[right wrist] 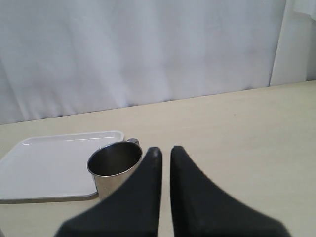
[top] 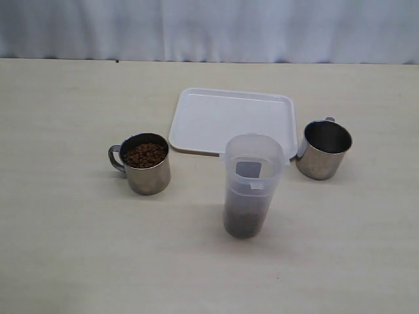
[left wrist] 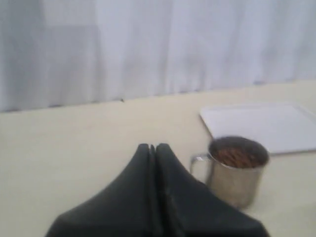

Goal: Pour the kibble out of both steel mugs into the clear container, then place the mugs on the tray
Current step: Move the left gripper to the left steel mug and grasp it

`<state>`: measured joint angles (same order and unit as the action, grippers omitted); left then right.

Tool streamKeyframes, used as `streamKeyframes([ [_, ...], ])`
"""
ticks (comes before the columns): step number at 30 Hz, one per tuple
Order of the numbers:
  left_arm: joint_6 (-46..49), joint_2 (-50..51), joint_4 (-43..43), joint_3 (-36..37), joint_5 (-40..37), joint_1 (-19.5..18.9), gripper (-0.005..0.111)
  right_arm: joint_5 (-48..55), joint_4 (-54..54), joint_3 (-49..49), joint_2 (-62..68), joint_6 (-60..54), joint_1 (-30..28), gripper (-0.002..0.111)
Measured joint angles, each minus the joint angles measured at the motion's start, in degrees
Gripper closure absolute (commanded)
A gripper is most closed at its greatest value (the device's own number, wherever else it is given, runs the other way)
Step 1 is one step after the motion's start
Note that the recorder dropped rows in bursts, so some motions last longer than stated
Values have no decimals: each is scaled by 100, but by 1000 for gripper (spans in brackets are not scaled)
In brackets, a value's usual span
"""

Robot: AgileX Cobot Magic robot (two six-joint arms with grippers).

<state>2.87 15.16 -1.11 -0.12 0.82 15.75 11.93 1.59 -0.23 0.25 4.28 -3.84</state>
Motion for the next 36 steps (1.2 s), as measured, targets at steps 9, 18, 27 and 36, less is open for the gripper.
streamKeyframes([
  [9, -24, 4602, 237, -28, 2983, 1685, 49, 0, 0, 0, 0, 0, 0, 103],
  [18, -114, 6924, 1155, -1981, 1619, 1700, 8, 0, 0, 0, 0, 0, 0, 103],
  [27, -130, 7925, 1390, -2760, 1129, 1278, 8, 0, 0, 0, 0, 0, 0, 103],
  [36, -130, 8284, 2030, -2769, 1649, 1099, 8, 0, 0, 0, 0, 0, 0, 103],
])
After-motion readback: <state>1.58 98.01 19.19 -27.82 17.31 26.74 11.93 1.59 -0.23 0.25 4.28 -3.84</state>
